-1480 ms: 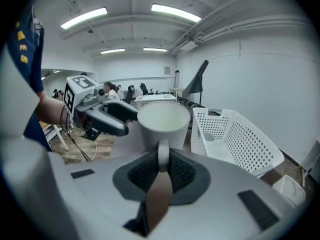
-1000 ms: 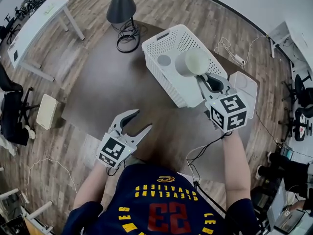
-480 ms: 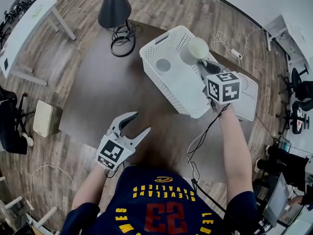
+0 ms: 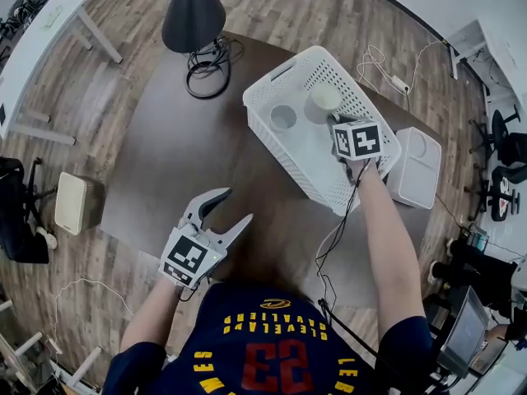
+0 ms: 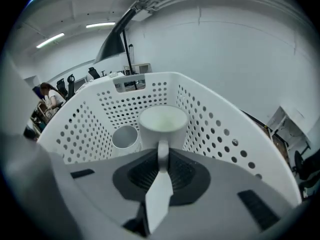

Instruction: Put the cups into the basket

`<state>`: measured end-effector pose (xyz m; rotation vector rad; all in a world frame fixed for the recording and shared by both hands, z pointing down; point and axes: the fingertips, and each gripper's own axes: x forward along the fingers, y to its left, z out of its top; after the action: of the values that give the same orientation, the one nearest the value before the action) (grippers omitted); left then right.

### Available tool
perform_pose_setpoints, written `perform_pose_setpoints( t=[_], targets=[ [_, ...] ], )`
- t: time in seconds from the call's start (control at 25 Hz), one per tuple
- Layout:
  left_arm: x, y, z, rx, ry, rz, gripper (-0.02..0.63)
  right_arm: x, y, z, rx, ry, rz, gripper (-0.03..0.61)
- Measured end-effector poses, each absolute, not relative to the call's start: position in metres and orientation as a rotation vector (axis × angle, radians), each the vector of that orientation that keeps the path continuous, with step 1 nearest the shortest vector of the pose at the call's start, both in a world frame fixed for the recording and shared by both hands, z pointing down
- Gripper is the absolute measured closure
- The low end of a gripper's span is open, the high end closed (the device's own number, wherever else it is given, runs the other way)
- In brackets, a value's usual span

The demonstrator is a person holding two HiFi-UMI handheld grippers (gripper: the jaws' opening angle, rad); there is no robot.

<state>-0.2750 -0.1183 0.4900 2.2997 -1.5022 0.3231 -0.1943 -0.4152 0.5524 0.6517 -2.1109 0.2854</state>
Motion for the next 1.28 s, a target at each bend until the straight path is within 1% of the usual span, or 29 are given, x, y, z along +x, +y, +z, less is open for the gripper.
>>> perform_pose_setpoints(
  t=[0.36, 0.76, 0.8, 0.88, 0.92, 0.96, 1.12, 1.28],
  targets=[
    [-0.293, -0.124, 0.499, 2.266, -1.499, 0.297, 0.370, -0.191, -0.420, 0.605, 0.640, -1.997, 0.323, 0.534],
    [-0.296, -0.124, 0.497, 2.273, -1.494, 0.290, 0.370, -0.184, -0.410, 0.624, 0.645, -1.950, 0.357, 0.522],
    [-0.295, -0.124, 0.496, 2.278, -1.494, 0.291, 0.370, -0.184, -0.406, 0.626, 0.632, -1.940, 0.365, 0.501],
    [-0.291, -0.123, 0.495, 2.287, -1.494, 0.293, 0.370, -0.184, -0.402, 0.626, 0.618, -1.944, 0.383, 0.436],
    [-0.289, -0.122, 0.494, 2.292, -1.494, 0.294, 0.370, -0.184, -0.400, 0.623, 0.619, -1.953, 0.388, 0.410],
    [-0.285, -0.122, 0.492, 2.297, -1.493, 0.293, 0.370, -0.184, -0.400, 0.619, 0.625, -1.965, 0.388, 0.399],
    [-0.272, -0.120, 0.483, 2.315, -1.495, 0.300, 0.370, -0.189, -0.406, 0.581, 0.670, -2.059, 0.349, 0.399],
    [-0.257, -0.114, 0.472, 2.333, -1.510, 0.298, 0.370, -0.205, -0.399, 0.508, 0.676, -2.323, 0.338, 0.399]
  ],
)
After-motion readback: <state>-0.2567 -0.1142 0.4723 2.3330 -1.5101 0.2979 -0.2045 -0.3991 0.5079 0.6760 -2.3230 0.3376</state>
